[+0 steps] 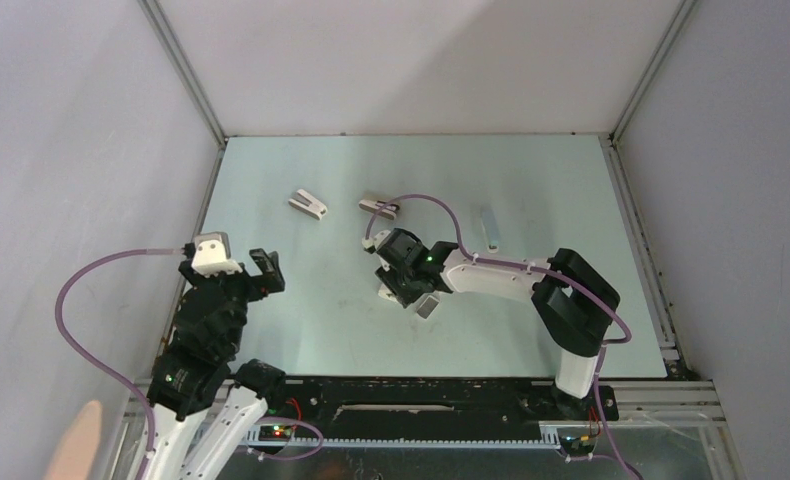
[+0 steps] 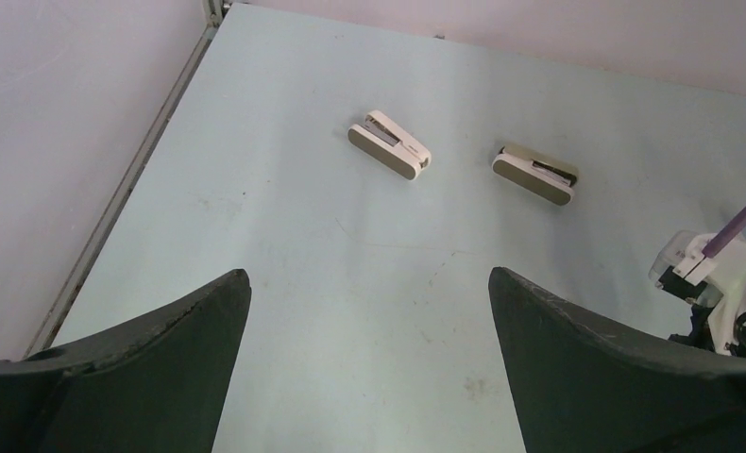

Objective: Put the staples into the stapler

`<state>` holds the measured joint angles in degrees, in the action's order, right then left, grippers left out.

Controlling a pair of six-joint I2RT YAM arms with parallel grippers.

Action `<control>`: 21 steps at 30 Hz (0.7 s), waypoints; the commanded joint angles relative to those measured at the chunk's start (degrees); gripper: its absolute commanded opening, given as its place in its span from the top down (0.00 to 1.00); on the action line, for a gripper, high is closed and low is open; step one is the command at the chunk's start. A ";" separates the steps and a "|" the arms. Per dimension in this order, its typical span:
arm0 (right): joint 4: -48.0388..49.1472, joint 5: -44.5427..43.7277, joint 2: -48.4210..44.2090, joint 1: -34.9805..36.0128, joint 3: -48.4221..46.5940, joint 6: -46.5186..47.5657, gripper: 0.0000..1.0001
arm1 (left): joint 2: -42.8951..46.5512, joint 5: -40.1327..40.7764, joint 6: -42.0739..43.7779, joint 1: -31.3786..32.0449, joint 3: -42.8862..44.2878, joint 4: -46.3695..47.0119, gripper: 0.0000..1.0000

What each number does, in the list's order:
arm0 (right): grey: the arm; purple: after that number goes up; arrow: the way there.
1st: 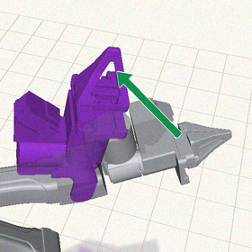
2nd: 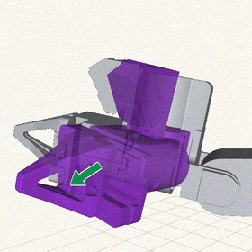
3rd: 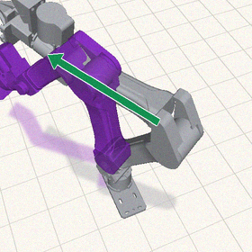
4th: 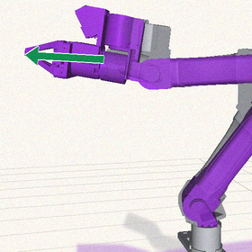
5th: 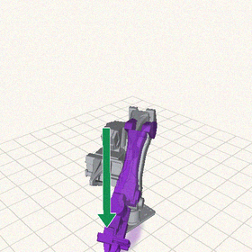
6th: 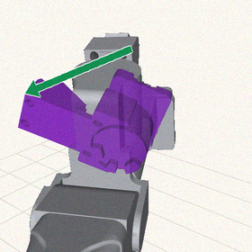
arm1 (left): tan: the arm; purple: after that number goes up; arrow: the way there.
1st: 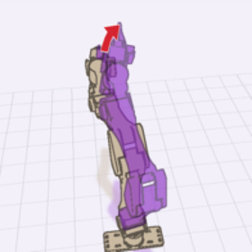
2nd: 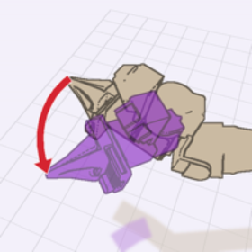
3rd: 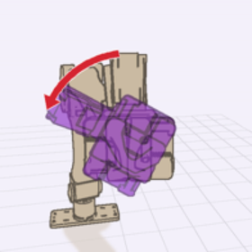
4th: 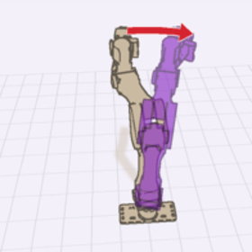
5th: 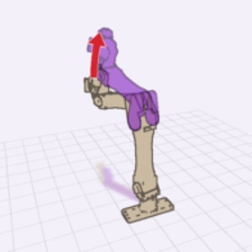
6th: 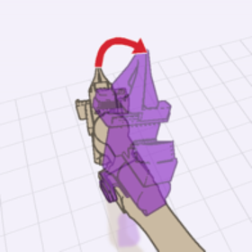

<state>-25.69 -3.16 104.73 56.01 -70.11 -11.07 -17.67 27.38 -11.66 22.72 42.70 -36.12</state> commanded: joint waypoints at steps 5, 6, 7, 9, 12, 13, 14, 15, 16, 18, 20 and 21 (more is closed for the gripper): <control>-7.17 2.34 0.82 -0.44 -8.30 5.72 0.63 | 1.27 -4.48 1.13 -3.01 -0.77 3.01 0.00; -8.64 2.14 1.15 -0.54 -9.37 6.58 0.62 | 1.32 -4.58 1.12 -3.03 -0.85 3.08 0.00; -10.28 2.14 1.46 -0.54 -10.50 7.60 0.62 | 1.41 -4.66 1.11 -3.11 -0.93 3.11 0.00; -13.23 1.84 1.90 -0.56 -12.90 9.25 0.60 | 1.35 -4.74 1.11 -3.16 -1.02 3.08 0.00; -17.41 1.32 3.20 -0.61 -17.12 10.88 0.58 | 1.24 -5.23 1.11 -3.42 -1.04 3.28 0.00; -18.53 1.17 3.91 -0.58 -19.09 12.60 0.57 | 1.19 -5.43 1.11 -3.53 -1.05 3.29 0.00; -19.65 1.37 4.71 -0.60 -20.44 13.51 0.57 | 1.16 -5.56 1.11 -3.68 -1.04 3.33 0.00; -20.80 1.73 5.63 -0.63 -21.94 14.39 0.57 | 1.23 -5.76 1.11 -3.77 -1.04 3.28 0.00; -21.93 1.79 6.72 -0.68 -23.39 15.01 0.57 | 1.26 -5.90 1.11 -3.86 -1.04 3.25 0.00; -24.27 2.39 8.98 -0.73 -26.38 16.52 0.57 | 1.32 -5.91 1.07 -3.97 -1.12 3.25 0.00; -26.21 2.49 11.15 -0.78 -28.98 17.81 0.57 | 1.37 -6.07 1.07 -4.00 -1.21 3.32 0.00; -26.96 3.76 12.19 -0.81 -30.08 18.41 0.57 | 1.46 -6.15 1.11 -4.00 -1.21 3.37 0.00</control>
<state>-46.46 -1.28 113.21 55.46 -95.07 2.74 -16.73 22.22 -11.51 19.29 41.93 -34.83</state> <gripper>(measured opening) 0.427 0.996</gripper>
